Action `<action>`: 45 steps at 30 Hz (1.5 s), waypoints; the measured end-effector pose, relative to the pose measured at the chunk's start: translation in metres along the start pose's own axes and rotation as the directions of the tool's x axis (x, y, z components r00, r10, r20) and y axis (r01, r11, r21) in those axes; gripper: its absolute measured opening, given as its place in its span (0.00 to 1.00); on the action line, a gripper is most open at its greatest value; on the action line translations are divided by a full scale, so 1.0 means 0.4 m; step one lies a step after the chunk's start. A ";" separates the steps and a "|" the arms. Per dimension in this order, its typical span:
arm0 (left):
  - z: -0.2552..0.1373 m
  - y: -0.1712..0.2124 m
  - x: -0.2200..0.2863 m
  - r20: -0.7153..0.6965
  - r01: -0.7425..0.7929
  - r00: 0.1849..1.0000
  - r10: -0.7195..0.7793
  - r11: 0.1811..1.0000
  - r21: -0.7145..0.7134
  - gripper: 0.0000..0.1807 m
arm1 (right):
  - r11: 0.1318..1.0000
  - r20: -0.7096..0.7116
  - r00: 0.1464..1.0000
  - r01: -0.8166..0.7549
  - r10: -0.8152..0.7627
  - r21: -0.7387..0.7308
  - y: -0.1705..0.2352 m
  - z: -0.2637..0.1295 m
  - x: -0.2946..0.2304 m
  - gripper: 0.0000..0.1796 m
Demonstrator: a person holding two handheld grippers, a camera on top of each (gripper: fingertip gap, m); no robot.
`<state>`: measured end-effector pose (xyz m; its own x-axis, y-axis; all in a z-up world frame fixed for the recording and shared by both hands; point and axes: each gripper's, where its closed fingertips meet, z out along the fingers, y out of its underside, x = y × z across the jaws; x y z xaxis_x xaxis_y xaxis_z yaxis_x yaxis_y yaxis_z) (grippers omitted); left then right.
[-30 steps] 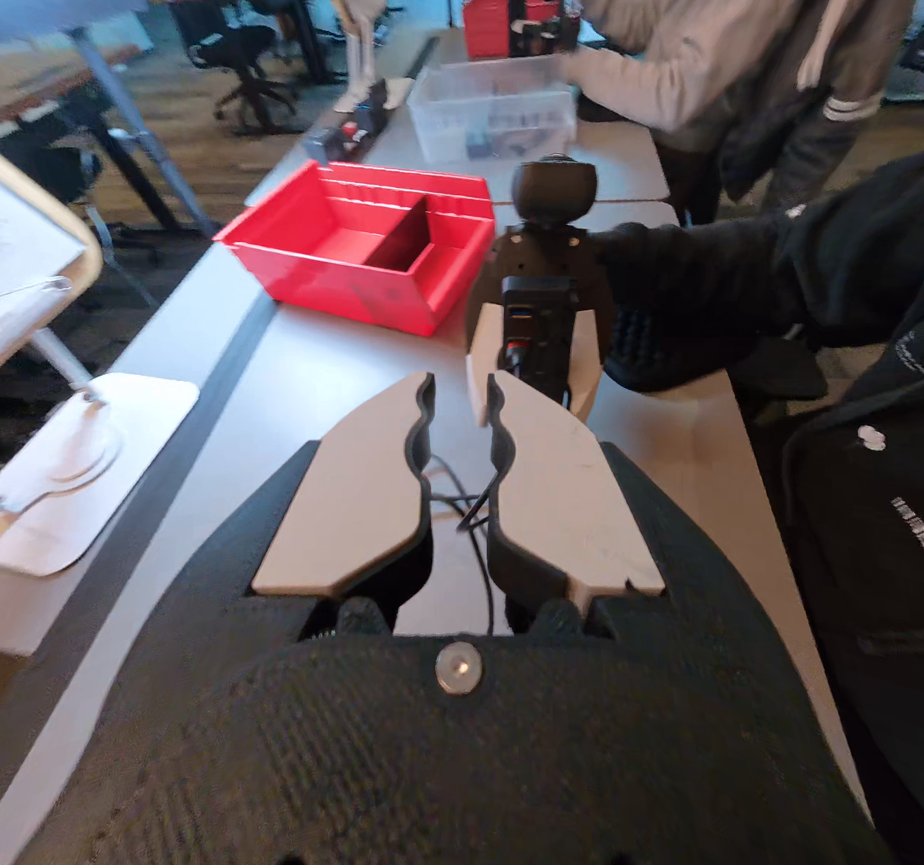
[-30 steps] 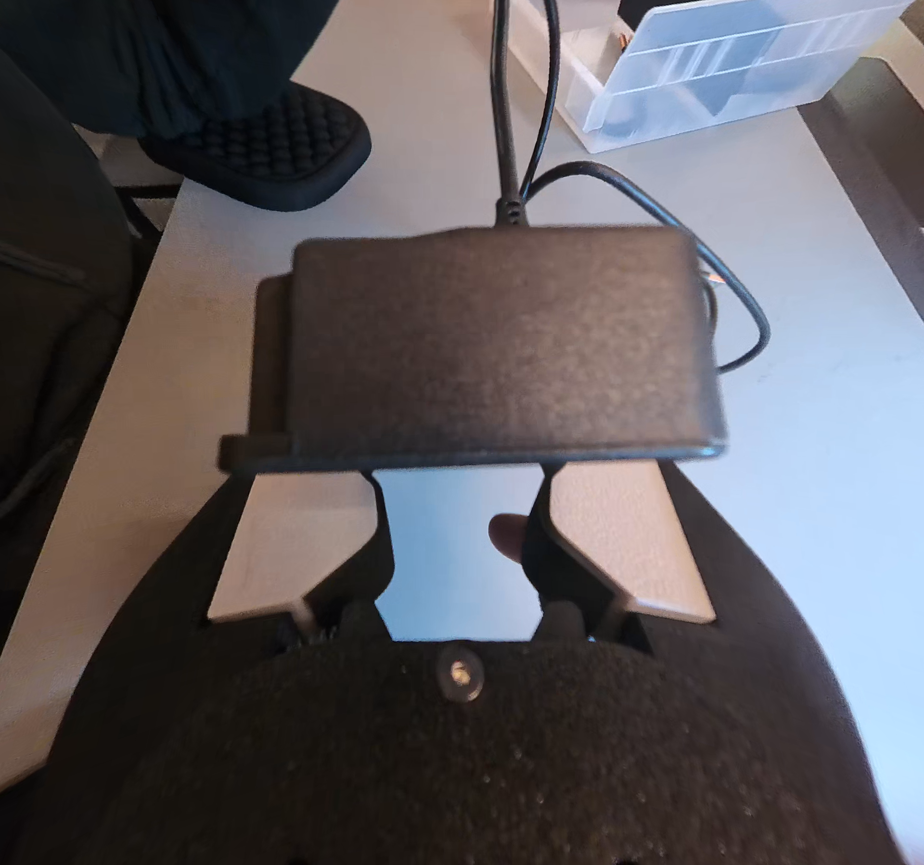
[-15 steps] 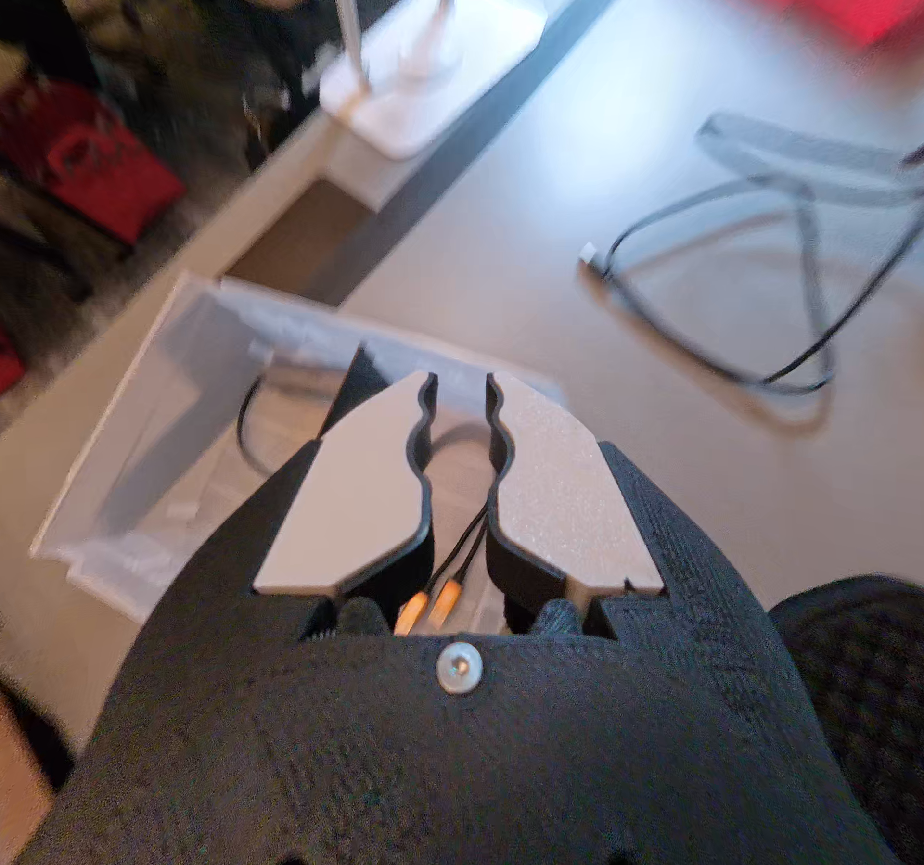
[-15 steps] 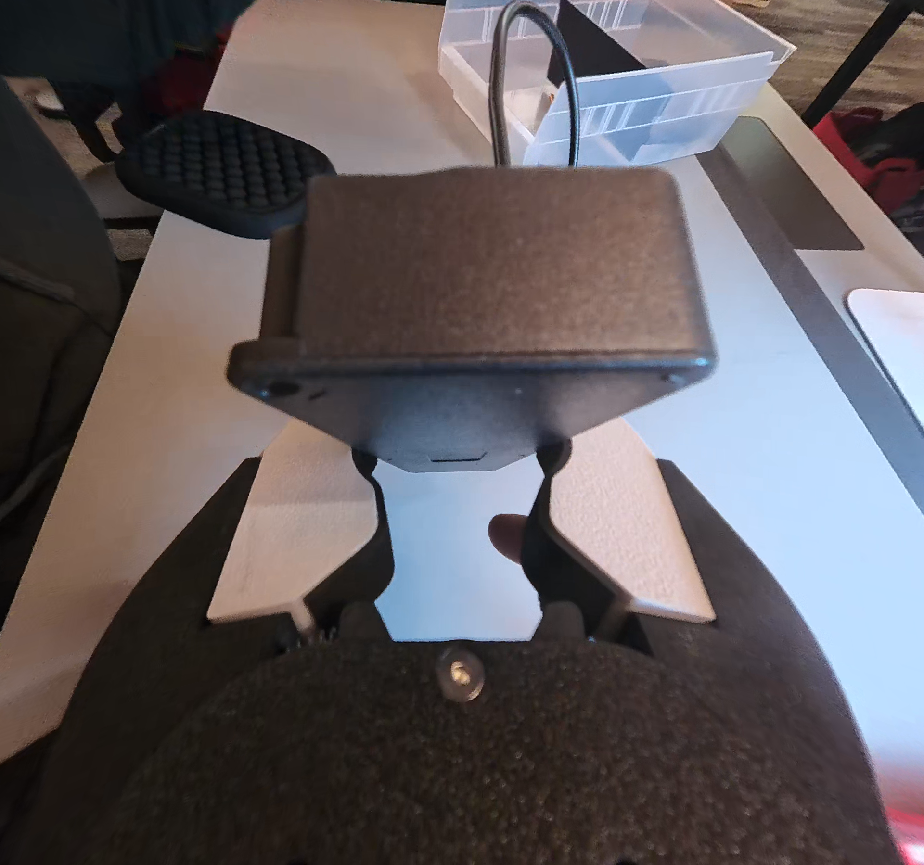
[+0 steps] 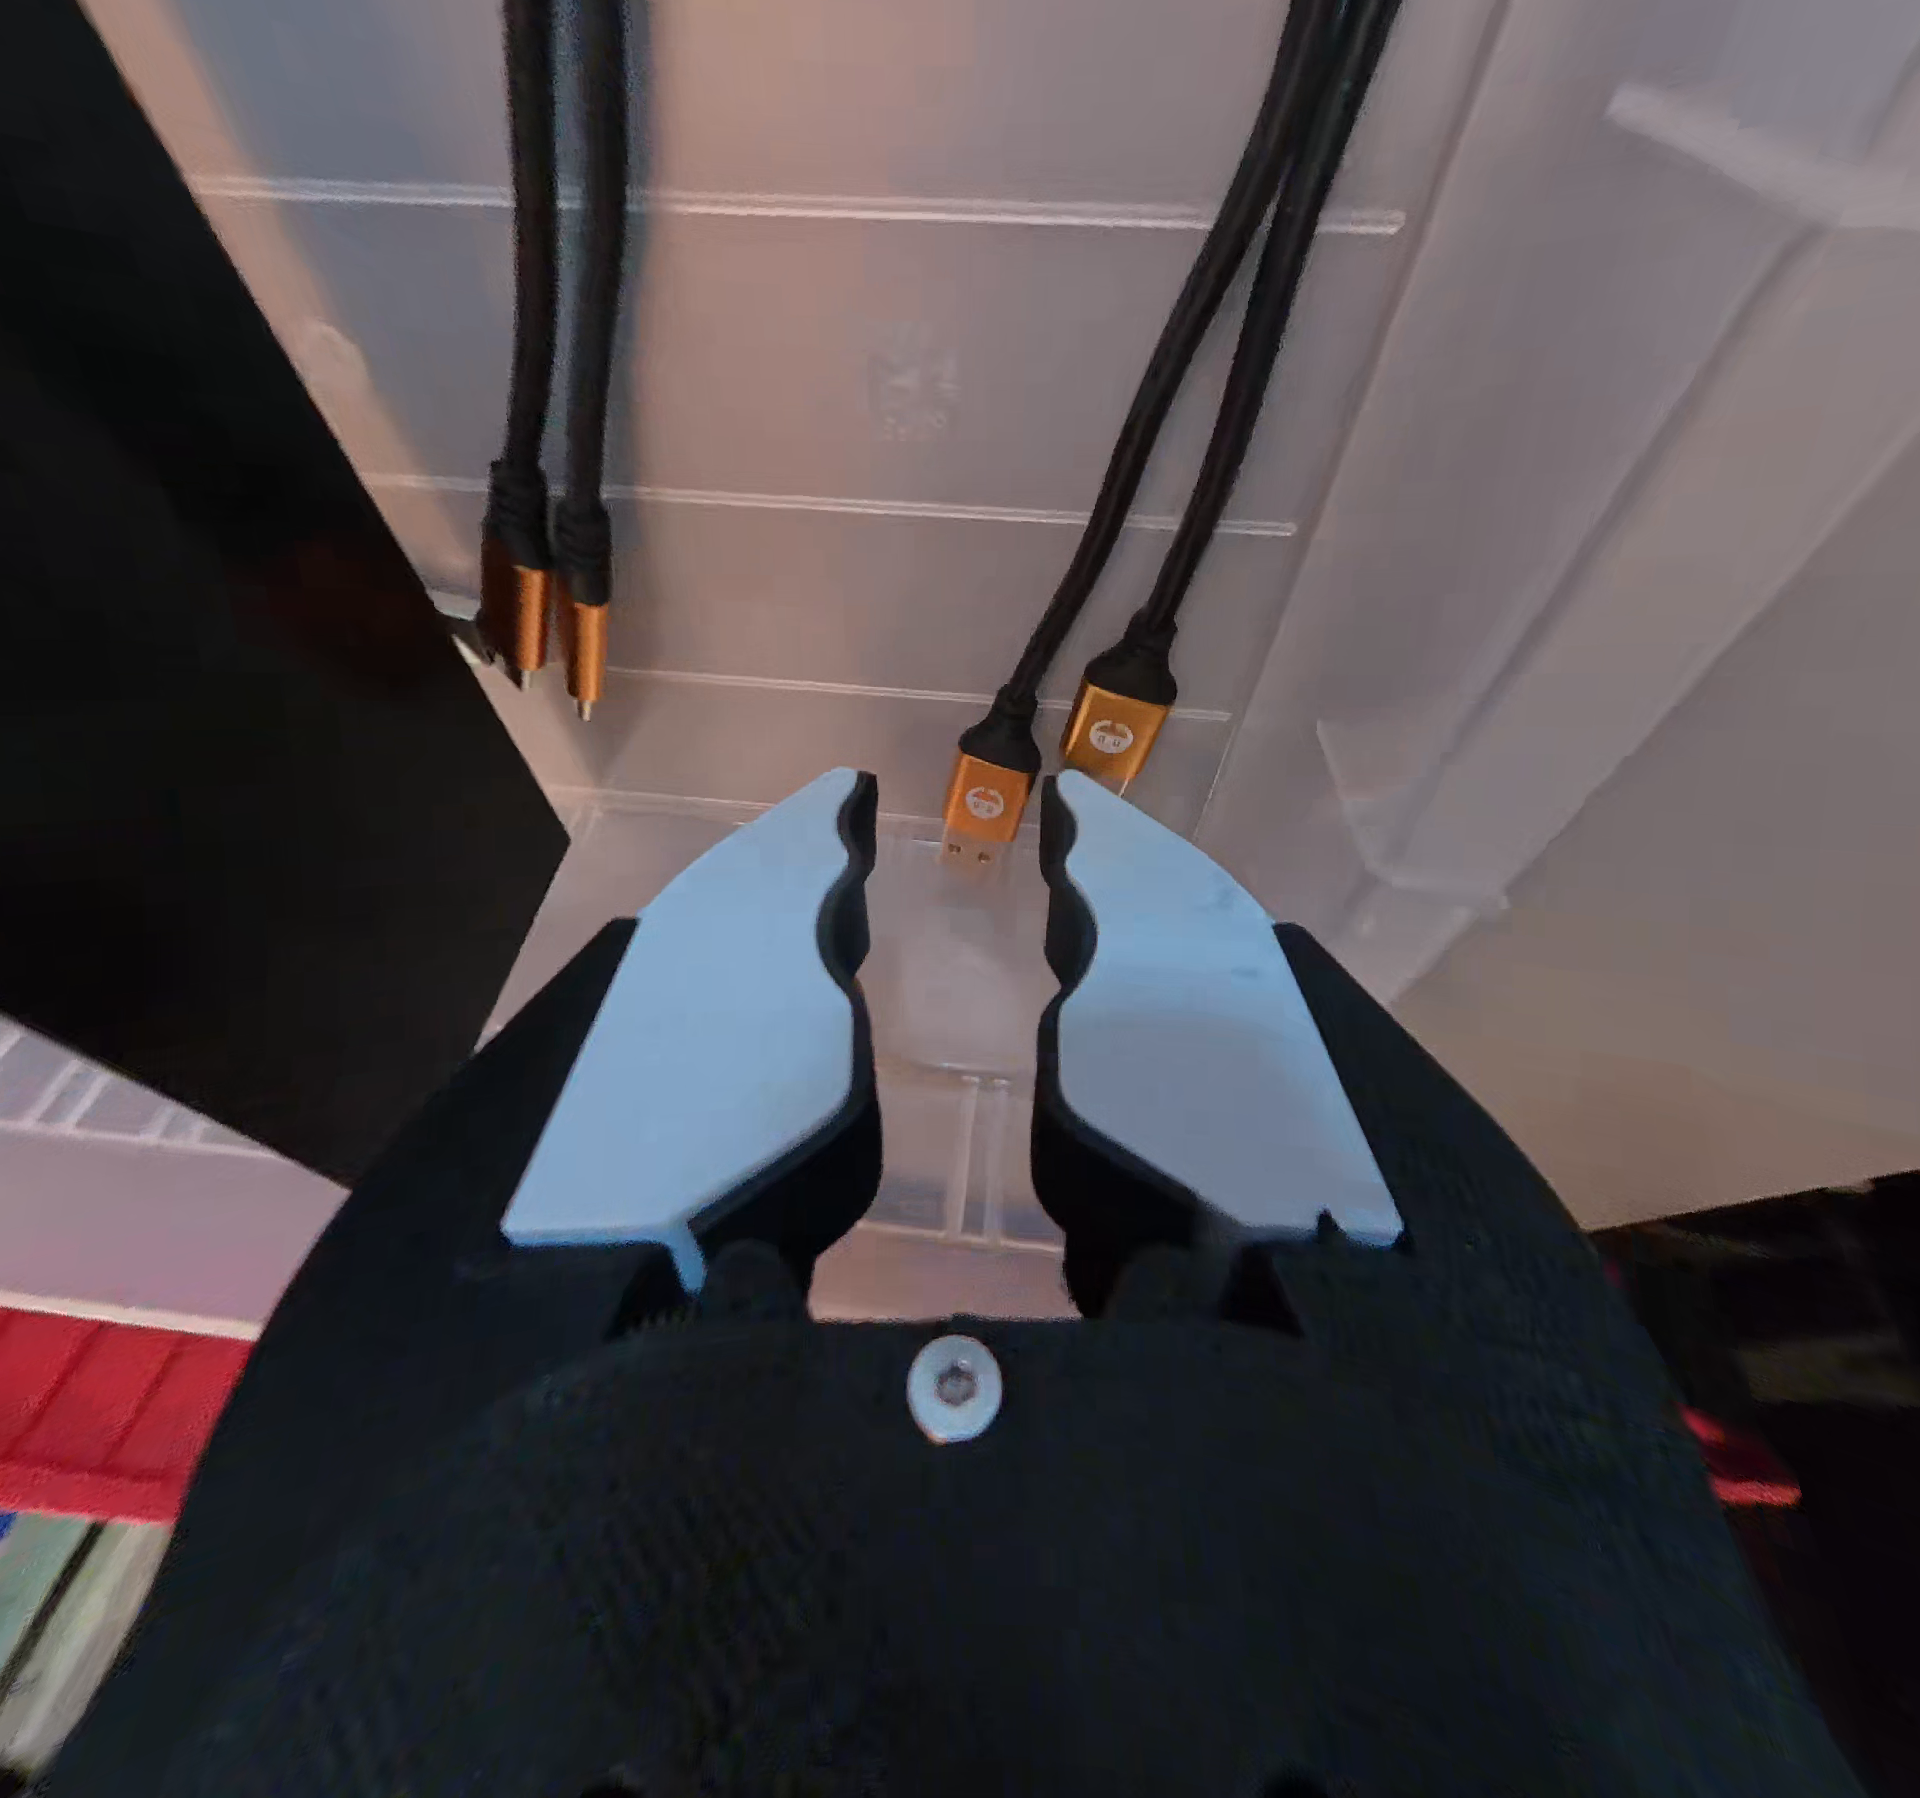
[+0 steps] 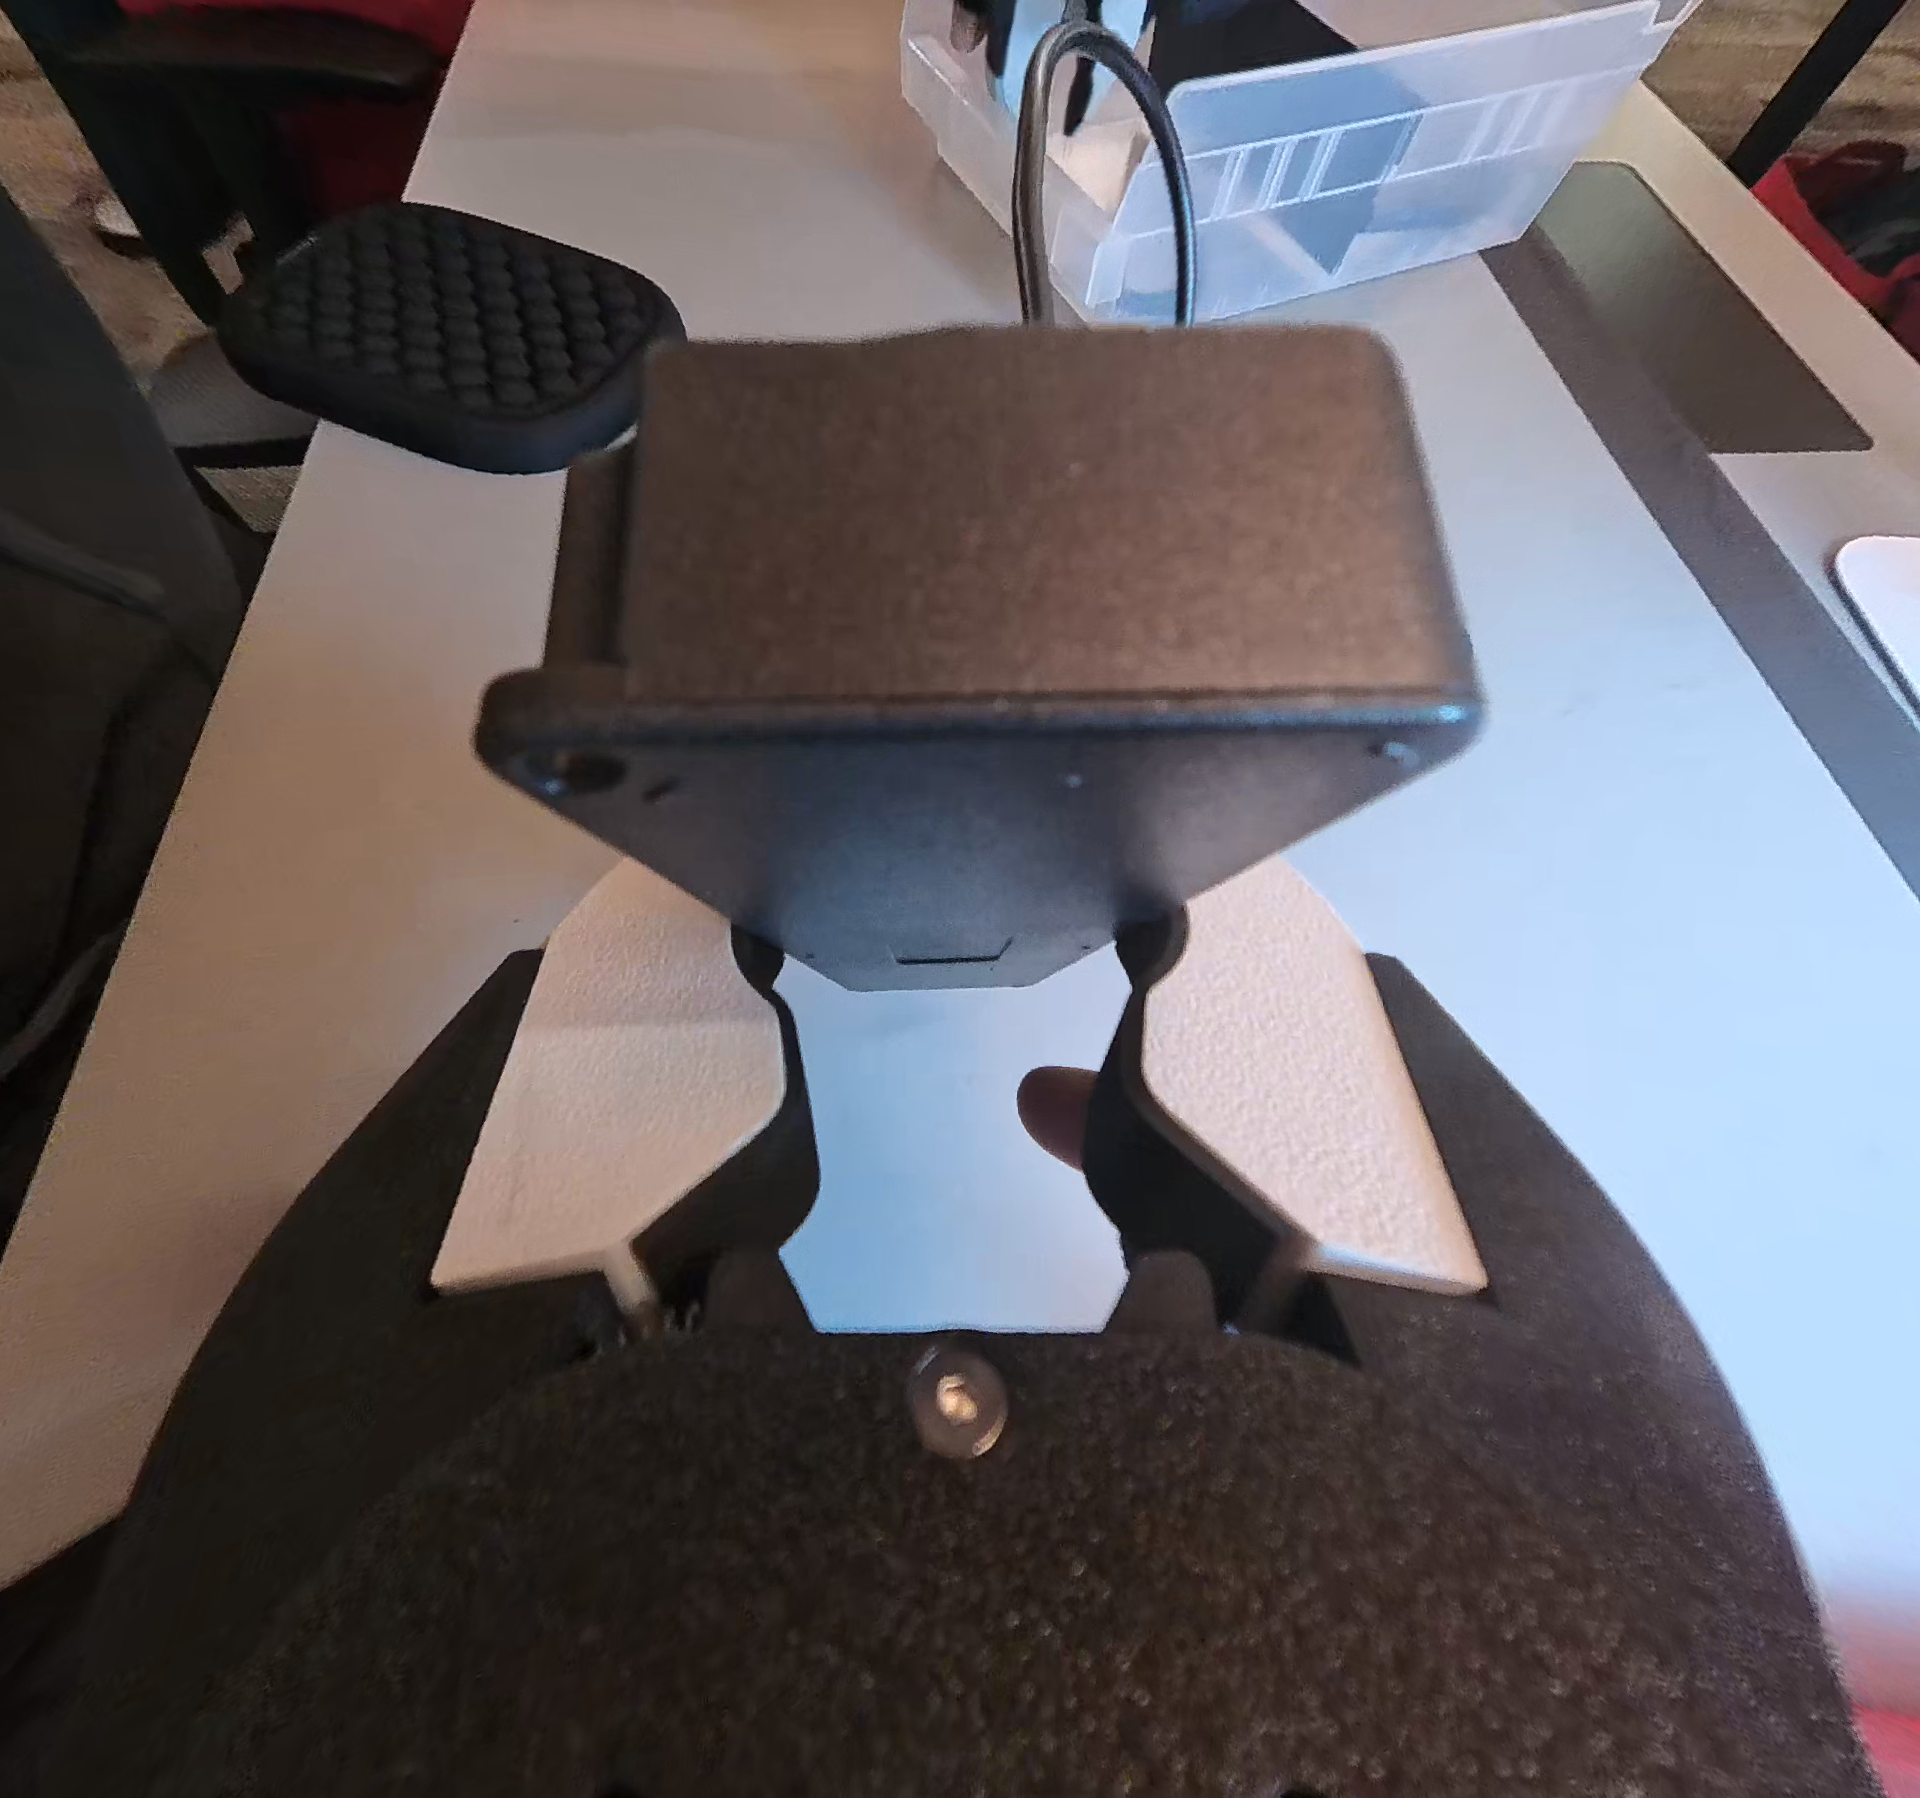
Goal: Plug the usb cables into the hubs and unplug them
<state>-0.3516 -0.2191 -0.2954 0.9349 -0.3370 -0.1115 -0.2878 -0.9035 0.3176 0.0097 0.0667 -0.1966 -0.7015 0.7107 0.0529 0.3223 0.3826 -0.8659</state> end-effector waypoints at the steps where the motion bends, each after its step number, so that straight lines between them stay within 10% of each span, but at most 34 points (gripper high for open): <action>1: 0.005 0.001 -0.004 0.009 -0.015 1.000 0.016 1.000 -0.021 0.16 | 1.000 0.000 1.000 -0.002 0.002 -0.001 0.002 0.001 0.001 0.36; 8: -0.002 -0.016 0.011 -0.060 0.002 0.998 -0.002 1.000 -0.001 0.09 | 1.000 0.002 1.000 -0.016 0.016 0.019 0.002 -0.005 0.007 0.36; 14: -0.222 -0.064 0.002 -0.066 0.140 0.990 -0.124 0.906 0.399 0.08 | 0.999 -0.003 1.000 -0.009 0.009 0.047 -0.007 -0.027 0.009 0.36; 18: -0.472 -0.101 0.042 -0.071 0.143 0.989 -0.133 0.671 0.728 0.07 | 0.998 -0.009 1.000 0.000 0.000 0.068 -0.019 -0.040 0.007 0.35; 23: -0.761 -0.153 0.165 -0.092 0.114 0.986 -0.136 0.165 0.980 0.04 | 0.995 -0.020 1.000 0.017 -0.015 0.100 -0.041 -0.057 0.000 0.36; 29: -0.813 -0.200 0.336 -0.156 0.151 0.986 -0.061 -0.077 0.986 0.04 | 0.991 -0.025 1.000 0.012 -0.009 0.137 -0.054 -0.073 0.001 0.35; 36: -0.734 -0.237 0.436 -0.264 0.265 0.964 0.028 -0.026 0.964 0.04 | 0.989 -0.028 1.000 0.002 0.002 0.146 -0.051 -0.080 0.008 0.36; 45: -0.510 -0.387 0.570 -0.330 0.269 0.932 0.152 0.321 0.908 0.04 | 0.991 -0.011 1.000 -0.010 0.011 0.132 -0.039 -0.062 0.008 0.36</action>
<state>-0.0514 -0.1020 -0.1781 0.8959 -0.3637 0.2549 -0.0294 -0.6213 -0.7830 0.0182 0.0776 -0.1706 -0.6907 0.7215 0.0488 0.2420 0.2942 -0.9246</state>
